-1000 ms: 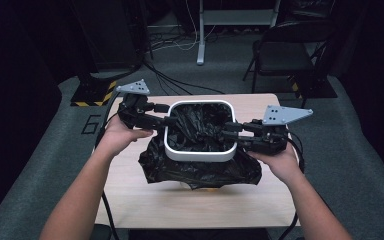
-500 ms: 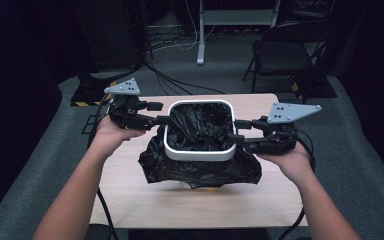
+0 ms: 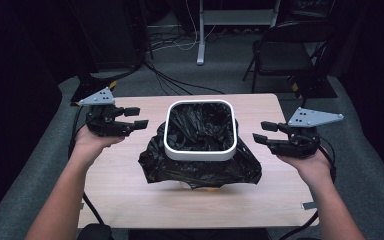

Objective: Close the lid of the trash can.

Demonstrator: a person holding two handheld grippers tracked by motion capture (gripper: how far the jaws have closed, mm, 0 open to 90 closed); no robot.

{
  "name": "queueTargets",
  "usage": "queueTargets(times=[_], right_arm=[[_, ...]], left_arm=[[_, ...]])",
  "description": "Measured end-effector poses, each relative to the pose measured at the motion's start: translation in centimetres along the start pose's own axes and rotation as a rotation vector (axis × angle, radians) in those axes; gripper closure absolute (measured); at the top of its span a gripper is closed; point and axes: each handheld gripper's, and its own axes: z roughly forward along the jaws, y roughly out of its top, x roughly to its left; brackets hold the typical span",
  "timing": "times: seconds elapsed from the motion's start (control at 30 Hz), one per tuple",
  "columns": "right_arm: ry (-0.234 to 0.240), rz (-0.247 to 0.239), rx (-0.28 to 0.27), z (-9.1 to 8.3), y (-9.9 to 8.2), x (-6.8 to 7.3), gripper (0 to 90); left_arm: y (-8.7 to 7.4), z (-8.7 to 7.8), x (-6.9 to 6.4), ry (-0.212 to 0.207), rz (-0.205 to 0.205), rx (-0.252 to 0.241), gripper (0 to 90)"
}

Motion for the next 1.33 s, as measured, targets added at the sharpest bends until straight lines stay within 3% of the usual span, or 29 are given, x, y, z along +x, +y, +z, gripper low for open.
queueTargets(times=[0.23, 0.37, 0.7, 0.9, 1.03, 1.13, 1.33], right_arm=[[-0.056, 0.026, 0.044, 0.2, -2.7, -0.8, 48.9], [-0.081, 0.077, 0.059, 0.5, -4.7, -1.2, 48.0], [-0.176, 0.12, 0.097, 1.7, -8.6, -2.0, 47.8], [-0.22, 0.142, 0.144, 2.6, -10.9, -2.7, 47.8], [-0.25, 0.191, 0.158, 3.2, -13.1, -3.3, 47.2], [-0.267, 0.218, 0.18, 3.6, -14.4, -3.6, 43.9], [-0.306, 0.241, 0.223, 4.3, -16.8, -3.9, 39.0]], left_arm=[[-3.1, -0.3, 1.0, 0.039, -0.021, 0.005, 39.9], [-4.8, -0.4, 1.5, 0.041, -0.043, 0.002, 39.8], [-9.7, 0.2, 2.7, 0.073, -0.097, -0.001, 39.1], [-11.9, 0.7, 3.2, 0.097, -0.1, 0.028, 38.4], [-14.0, 1.6, 3.7, 0.126, -0.109, 0.065, 37.2], [-15.4, 2.2, 4.0, 0.143, -0.097, 0.092, 36.7], [-17.9, 2.5, 4.8, 0.173, -0.119, 0.124, 34.8]])
